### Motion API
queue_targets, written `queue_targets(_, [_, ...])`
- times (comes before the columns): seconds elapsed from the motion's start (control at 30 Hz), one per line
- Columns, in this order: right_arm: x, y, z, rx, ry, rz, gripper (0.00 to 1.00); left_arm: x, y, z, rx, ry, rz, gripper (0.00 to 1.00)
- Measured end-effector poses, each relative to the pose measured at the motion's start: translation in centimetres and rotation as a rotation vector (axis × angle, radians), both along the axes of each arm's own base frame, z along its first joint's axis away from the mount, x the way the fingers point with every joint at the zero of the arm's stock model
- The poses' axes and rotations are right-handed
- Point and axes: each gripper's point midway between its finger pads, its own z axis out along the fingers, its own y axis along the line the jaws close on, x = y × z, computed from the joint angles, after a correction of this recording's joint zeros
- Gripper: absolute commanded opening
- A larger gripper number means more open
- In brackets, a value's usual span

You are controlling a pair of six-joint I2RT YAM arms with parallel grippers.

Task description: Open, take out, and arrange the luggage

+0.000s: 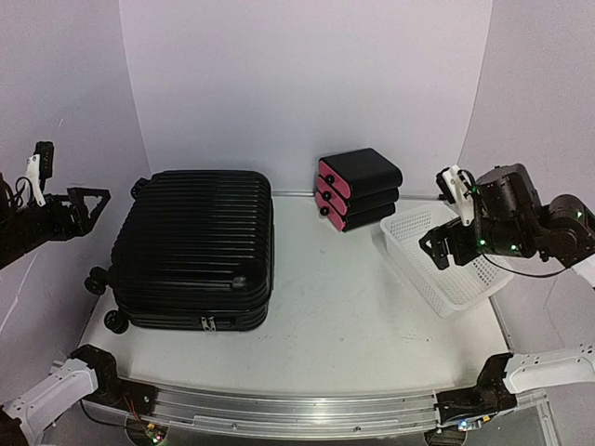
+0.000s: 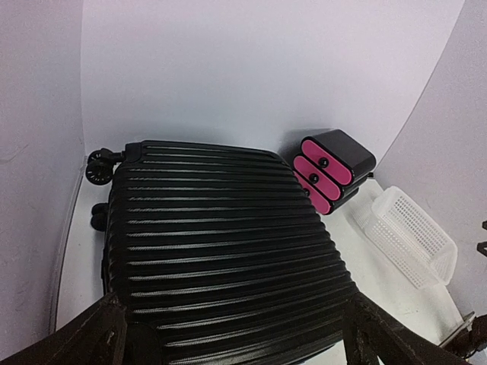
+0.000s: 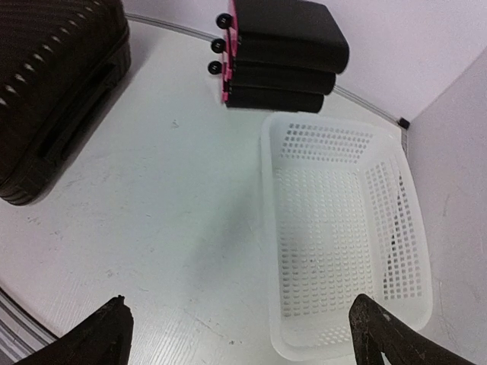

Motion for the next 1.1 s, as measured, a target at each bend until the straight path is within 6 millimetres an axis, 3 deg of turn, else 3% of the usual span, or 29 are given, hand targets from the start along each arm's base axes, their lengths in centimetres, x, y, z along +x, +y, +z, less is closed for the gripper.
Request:
queue_targets(0.33, [-0.2, -6.1, -2.4, 0.058, 0.133, -0.231, 0.98, 3.3, 1.3, -4.1, -0.02, 0.22, 0.096, 0.99])
queue_targets(0.6, [-0.8, -7.0, -5.6, 0.1, 0.304, -0.322, 0.98, 6.6, 1.3, -9.2, -0.034, 0.452, 0.101, 0.99])
queue_targets(0.73, [-0.4, -5.8, -7.0, 0.141, 0.396, -0.335, 0.98, 7.6, 1.4, -12.4, -0.031, 0.568, 0.11, 0.99])
queue_targets(0.87, [0.3, -3.3, -8.3, 0.19, 0.47, -0.321, 0.98, 8.2, 2.1, -15.7, -0.008, 0.675, 0.146, 0.99])
queue_targets(1.0, [0.7, 1.4, -9.2, 0.246, 0.525, -0.245, 0.98, 9.0, 3.1, -18.3, 0.03, 0.768, 0.197, 1.0])
queue_targets(1.1, [0.9, 6.1, -9.5, 0.331, 0.56, -0.173, 0.98, 9.3, 3.0, -18.7, 0.023, 0.783, 0.189, 0.99])
